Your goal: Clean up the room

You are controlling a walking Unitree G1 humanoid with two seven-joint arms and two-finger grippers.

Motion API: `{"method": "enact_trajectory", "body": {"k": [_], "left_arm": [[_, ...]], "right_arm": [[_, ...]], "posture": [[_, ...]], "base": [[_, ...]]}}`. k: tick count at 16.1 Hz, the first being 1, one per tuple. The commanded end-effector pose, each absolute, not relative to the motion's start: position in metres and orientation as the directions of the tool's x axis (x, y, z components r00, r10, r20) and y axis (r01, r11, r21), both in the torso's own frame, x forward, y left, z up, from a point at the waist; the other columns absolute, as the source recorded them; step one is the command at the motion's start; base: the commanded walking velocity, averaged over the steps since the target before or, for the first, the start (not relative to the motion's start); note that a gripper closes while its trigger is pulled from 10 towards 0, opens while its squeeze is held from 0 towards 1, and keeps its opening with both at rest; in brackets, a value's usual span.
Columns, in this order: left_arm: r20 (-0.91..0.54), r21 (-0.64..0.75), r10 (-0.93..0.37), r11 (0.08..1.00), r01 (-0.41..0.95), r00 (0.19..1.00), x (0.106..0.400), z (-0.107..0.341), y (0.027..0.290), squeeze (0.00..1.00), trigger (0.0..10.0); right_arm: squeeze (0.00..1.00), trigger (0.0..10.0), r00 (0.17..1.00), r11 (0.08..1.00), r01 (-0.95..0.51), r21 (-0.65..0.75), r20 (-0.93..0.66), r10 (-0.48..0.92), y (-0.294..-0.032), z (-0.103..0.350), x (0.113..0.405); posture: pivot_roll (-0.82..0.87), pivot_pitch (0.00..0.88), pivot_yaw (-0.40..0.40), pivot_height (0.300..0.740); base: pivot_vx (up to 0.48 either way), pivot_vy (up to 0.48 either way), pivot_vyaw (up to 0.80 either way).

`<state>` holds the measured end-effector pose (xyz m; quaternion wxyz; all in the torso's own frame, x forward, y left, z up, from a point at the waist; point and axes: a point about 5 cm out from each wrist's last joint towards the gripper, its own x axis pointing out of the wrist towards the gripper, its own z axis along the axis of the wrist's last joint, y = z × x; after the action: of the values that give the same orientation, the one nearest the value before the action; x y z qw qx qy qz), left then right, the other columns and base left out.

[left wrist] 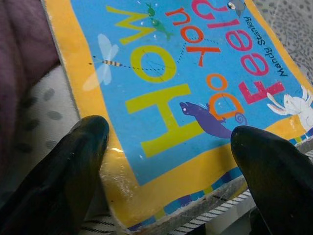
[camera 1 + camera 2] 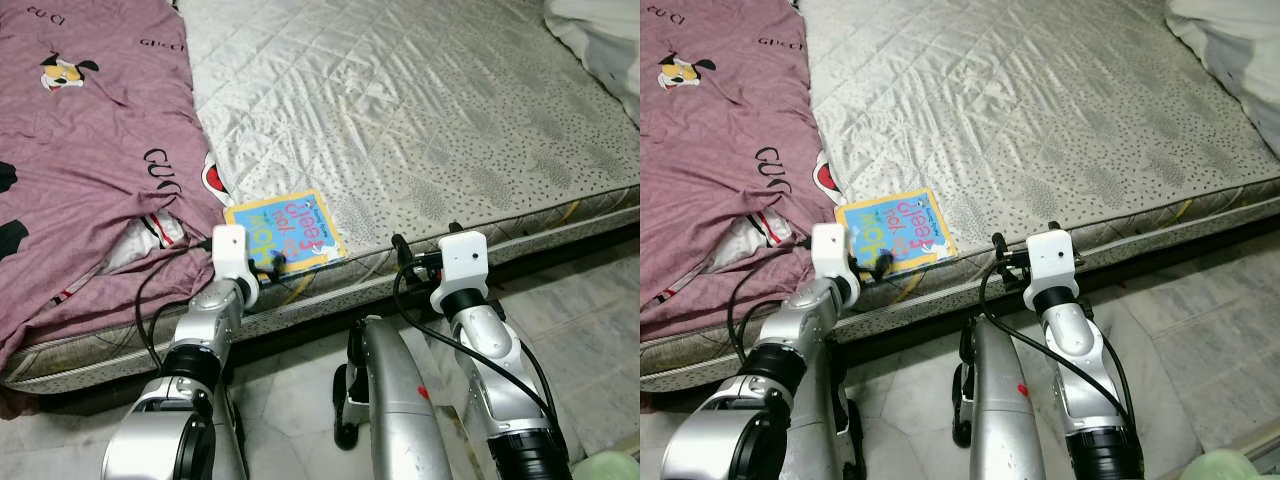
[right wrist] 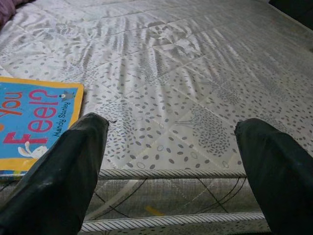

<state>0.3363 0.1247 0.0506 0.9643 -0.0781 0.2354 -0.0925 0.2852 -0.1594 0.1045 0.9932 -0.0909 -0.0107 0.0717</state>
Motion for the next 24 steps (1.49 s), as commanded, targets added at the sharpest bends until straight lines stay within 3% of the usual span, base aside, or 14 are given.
{"method": "enact_trajectory", "body": {"k": [1, 9, 17, 20, 21, 24], "left_arm": [[-0.474, -0.186, -0.232, 0.969, 0.16, 0.849, 0.333, 0.044, 0.122, 0.0, 10.0], [-0.39, -0.342, -0.006, 0.929, -0.139, 0.921, 0.337, 0.053, 0.148, 0.0, 10.0], [-0.507, -0.336, -0.056, 0.932, -0.138, 0.86, 0.334, 0.037, 0.152, 0.0, 10.0], [-0.473, -0.358, -0.08, 0.927, -0.109, 0.877, 0.339, 0.041, 0.152, 0.0, 10.0], [-0.448, -0.379, -0.083, 0.919, -0.105, 0.89, 0.341, 0.044, 0.153, 0.0, 0.0], [-0.434, -0.406, -0.135, 0.912, -0.06, 0.891, 0.346, 0.049, 0.147, 0.0, 0.0]], "right_arm": [[0.0, 10.0, 0.991, 0.974, -0.128, -0.188, 0.014, 0.133, -0.162, 0.107, 0.284], [0.0, 10.0, 0.991, 0.974, -0.13, -0.187, 0.007, 0.134, -0.163, 0.106, 0.283], [0.0, 10.0, 0.99, 0.973, -0.137, -0.185, 0.009, 0.141, -0.161, 0.106, 0.285], [0.0, 10.0, 0.991, 0.973, -0.13, -0.191, 0.013, 0.134, -0.162, 0.107, 0.285], [0.0, 10.0, 0.991, 0.973, -0.129, -0.193, 0.013, 0.134, -0.162, 0.107, 0.286], [0.0, 10.0, 0.991, 0.971, -0.13, -0.199, 0.015, 0.135, -0.162, 0.107, 0.287]], "posture": [[-0.06, 0.233, -0.056, 0.551], [-0.06, 0.236, -0.054, 0.551], [-0.06, 0.223, -0.055, 0.521], [-0.07, 0.214, -0.054, 0.521], [-0.07, 0.214, -0.054, 0.521], [-0.07, 0.206, -0.06, 0.521]], "base": [[0.0, 0.0, 0.0], [0.0, 0.0, 0.0], [0.0, 0.0, 0.0], [0.0, 0.0, 0.0], [0.0, 0.0, 0.0], [0.0, 0.0, 0.0]]}}
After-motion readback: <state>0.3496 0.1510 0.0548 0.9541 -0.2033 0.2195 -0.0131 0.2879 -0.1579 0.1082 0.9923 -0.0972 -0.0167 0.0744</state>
